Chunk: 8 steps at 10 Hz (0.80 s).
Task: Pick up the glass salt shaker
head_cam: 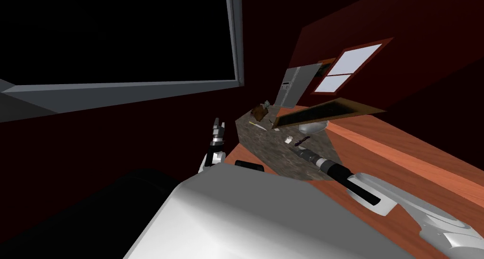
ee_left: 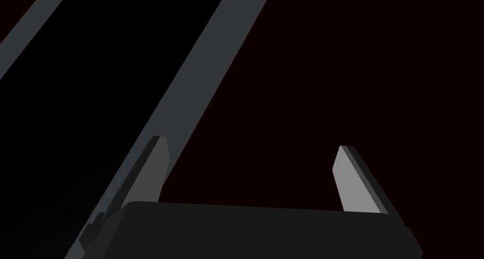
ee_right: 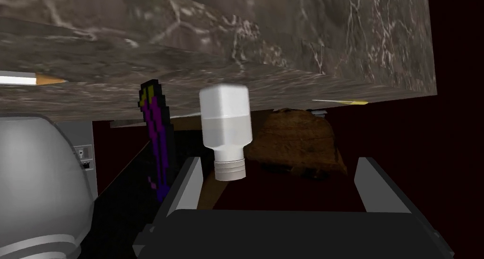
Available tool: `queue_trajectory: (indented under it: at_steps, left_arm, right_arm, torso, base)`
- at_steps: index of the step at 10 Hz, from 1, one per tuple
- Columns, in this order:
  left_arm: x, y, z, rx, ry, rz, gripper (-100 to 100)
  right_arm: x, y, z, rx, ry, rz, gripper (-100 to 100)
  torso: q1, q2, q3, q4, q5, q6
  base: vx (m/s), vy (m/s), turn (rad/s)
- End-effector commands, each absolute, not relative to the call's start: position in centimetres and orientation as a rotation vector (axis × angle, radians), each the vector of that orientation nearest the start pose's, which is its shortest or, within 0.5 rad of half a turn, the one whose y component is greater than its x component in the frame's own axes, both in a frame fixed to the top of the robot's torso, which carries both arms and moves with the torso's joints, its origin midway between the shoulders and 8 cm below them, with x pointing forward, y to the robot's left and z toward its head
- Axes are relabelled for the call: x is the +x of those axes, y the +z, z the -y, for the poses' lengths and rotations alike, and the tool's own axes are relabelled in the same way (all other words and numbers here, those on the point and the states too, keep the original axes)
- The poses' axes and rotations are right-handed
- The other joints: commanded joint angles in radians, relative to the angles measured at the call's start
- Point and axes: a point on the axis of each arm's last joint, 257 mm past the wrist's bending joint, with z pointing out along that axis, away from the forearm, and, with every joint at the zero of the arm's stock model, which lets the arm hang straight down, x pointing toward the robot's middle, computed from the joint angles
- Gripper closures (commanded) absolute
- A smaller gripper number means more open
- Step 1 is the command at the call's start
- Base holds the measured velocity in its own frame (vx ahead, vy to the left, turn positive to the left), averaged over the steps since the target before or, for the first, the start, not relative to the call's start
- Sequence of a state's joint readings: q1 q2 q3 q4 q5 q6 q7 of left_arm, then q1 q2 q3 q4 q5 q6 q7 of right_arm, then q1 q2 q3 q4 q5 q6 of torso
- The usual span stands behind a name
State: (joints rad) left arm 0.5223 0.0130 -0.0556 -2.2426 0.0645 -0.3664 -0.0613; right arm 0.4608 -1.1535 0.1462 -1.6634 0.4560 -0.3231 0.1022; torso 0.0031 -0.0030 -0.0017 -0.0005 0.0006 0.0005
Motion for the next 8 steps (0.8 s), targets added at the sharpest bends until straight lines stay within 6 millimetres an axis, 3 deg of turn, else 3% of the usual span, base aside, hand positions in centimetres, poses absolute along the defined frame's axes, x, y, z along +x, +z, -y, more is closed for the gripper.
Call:
queue_trajectory:
  at_steps: [1,7,8]
  left_arm:
    - [37.1,-2.8,-27.2,-0.824,-1.289,-0.741,0]
    - [37.1,-2.8,-27.2,-0.824,-1.289,-0.741,0]
    - [37.1,-2.8,-27.2,-0.824,-1.289,-0.741,0]
  right_arm:
    - [36.8,-29.7,43.8,-0.324,0.213,-2.088,-100]
    - [37.0,-29.8,51.4,-0.438,-0.015,-2.172,-100]
    - [37.0,-29.8,51.9,-0.444,-0.029,-2.176,-100]
  torso:
    - [0.0,0.0,0.0,0.0,0.0,0.0]
    - [0.0,-0.003,-0.002,-0.001,0.0,0.0]
    - [0.0,-0.002,-0.001,0.0,0.0,0.0]
  base:
    - [0.051,0.063,0.147]
    - [0.053,0.066,0.109]
    - [0.038,0.044,0.077]
